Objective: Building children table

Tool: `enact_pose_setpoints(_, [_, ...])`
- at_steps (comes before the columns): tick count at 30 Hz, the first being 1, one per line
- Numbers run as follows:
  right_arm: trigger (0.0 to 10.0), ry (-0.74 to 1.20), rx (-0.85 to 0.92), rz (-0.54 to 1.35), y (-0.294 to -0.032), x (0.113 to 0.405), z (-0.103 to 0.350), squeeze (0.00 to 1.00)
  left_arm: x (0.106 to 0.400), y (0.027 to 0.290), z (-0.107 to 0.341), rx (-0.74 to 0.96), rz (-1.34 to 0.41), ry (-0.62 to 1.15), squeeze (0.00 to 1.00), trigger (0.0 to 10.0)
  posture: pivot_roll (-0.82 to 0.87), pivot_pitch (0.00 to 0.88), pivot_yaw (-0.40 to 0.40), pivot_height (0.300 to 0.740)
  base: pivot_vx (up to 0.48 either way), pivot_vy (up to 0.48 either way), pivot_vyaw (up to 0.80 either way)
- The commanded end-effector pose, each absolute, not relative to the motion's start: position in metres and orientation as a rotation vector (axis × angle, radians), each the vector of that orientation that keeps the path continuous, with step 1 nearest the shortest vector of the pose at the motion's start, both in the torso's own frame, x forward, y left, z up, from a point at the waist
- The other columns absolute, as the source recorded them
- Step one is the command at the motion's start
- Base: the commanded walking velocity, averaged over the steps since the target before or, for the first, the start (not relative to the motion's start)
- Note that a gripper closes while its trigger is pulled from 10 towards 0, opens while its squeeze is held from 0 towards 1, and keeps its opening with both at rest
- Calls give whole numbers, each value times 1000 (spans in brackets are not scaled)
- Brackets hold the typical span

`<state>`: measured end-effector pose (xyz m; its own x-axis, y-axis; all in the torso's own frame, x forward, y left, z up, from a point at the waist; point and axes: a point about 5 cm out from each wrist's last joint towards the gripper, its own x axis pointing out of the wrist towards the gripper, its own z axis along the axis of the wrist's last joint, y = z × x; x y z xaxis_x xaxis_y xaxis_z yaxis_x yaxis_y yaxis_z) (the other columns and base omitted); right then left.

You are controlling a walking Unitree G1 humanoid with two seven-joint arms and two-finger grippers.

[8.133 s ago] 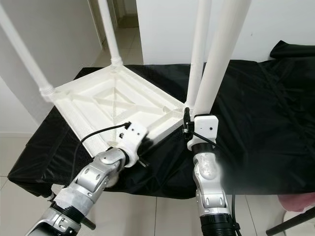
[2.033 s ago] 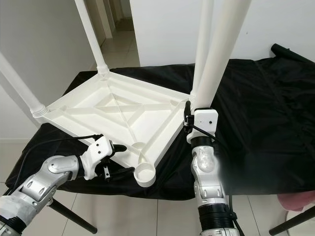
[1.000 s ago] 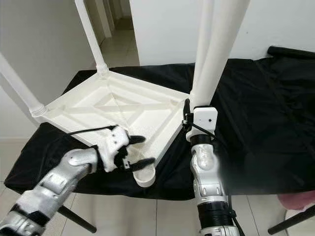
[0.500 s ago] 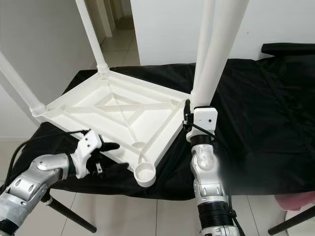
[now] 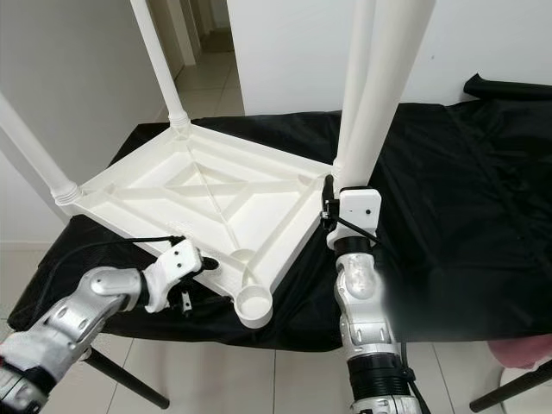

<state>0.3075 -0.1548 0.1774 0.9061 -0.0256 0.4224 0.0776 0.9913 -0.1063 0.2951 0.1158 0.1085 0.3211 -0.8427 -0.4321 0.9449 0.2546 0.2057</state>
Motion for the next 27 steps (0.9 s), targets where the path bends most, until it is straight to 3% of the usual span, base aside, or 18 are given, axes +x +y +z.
enact_pose_setpoints(1, [10000,-461,-119,-51,-152,308,184,0,297,119,99,505,-1217,316,0,10000,-29,0,132,740,0,0,0])
enact_pose_setpoints(16, [10000,-458,-120,-58,-152,308,183,0,306,122,88,578,-1171,375,0,9882,-28,13,141,740,0,0,0])
enact_pose_setpoints(17, [10000,-459,-120,-59,-152,308,183,0,306,120,87,582,-1166,372,0,8902,-27,14,140,740,0,0,0])
enact_pose_setpoints(18, [10000,-459,-120,-59,-152,308,183,0,306,120,87,582,-1166,372,0,8902,-27,14,140,740,0,0,0])
enact_pose_setpoints(19, [10000,-462,-120,-64,-153,309,184,0,307,116,89,562,-1169,354,0,1451,-27,12,141,740,0,0,0])
enact_pose_setpoints(20, [10000,-462,-120,-64,-153,309,184,0,307,116,89,562,-1169,354,0,1451,-27,12,141,740,0,0,0])
enact_pose_setpoints(21, [10000,-463,-119,-67,-153,309,185,0,307,113,91,543,-1175,339,0,0,-27,14,140,740,0,0,0])
enact_pose_setpoints(27, [10000,-464,-118,-71,-153,309,185,0,309,110,91,536,-1178,329,0,0,-28,14,141,740,0,0,0])
